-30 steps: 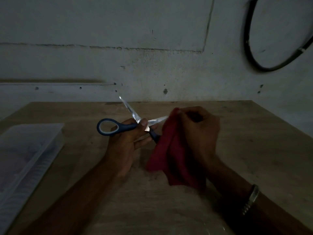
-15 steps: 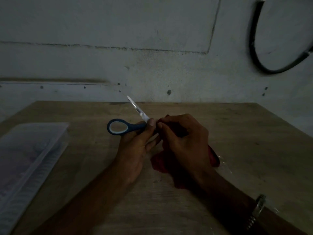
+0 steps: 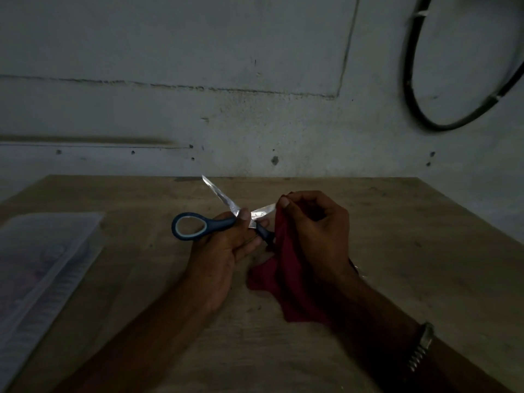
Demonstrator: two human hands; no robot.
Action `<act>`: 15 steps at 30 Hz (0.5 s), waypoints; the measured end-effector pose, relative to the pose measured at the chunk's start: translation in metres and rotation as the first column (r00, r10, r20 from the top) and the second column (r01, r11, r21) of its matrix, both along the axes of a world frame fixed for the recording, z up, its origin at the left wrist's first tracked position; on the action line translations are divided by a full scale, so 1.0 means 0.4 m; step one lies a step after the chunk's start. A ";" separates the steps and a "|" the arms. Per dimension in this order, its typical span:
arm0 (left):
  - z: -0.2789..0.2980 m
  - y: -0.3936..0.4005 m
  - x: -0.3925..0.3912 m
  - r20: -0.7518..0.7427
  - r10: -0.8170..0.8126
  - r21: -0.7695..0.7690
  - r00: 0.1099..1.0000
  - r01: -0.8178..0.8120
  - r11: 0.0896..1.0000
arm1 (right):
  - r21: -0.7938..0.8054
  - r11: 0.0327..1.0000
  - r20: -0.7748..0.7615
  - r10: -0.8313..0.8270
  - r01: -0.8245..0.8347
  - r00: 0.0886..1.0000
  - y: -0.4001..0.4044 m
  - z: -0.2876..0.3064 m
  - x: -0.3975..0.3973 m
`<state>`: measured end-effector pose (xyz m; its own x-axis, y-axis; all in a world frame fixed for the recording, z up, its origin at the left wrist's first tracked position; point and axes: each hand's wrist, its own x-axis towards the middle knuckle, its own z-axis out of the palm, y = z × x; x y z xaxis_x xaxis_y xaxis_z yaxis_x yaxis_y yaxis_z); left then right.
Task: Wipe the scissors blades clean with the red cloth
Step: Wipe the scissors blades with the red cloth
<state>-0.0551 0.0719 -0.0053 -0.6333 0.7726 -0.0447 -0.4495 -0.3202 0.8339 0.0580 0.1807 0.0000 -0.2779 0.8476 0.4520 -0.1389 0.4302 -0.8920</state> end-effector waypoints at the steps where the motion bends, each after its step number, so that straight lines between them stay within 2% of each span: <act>1: -0.001 0.001 0.000 0.004 -0.001 -0.006 1.000 0.001 1.000 | -0.012 1.000 -0.004 -0.010 0.010 1.000 0.006 0.001 0.002; 4: -0.007 -0.001 -0.001 -0.005 -0.007 0.004 1.000 0.007 1.000 | 0.011 1.000 0.023 0.018 -0.018 1.000 -0.008 -0.004 0.002; 9: -0.021 0.007 -0.016 -0.034 0.007 -0.016 0.999 -0.007 1.000 | 0.144 0.982 0.208 0.093 -0.124 0.974 -0.065 -0.020 -0.018; 12: -0.017 0.008 -0.018 -0.010 -0.015 -0.024 1.000 0.015 1.000 | 0.187 0.978 0.197 0.054 -0.091 0.979 -0.042 -0.009 -0.014; 15: -0.013 0.007 -0.016 0.008 -0.050 -0.008 0.999 0.051 0.999 | 0.134 0.989 0.157 0.048 -0.069 0.986 -0.028 -0.003 -0.013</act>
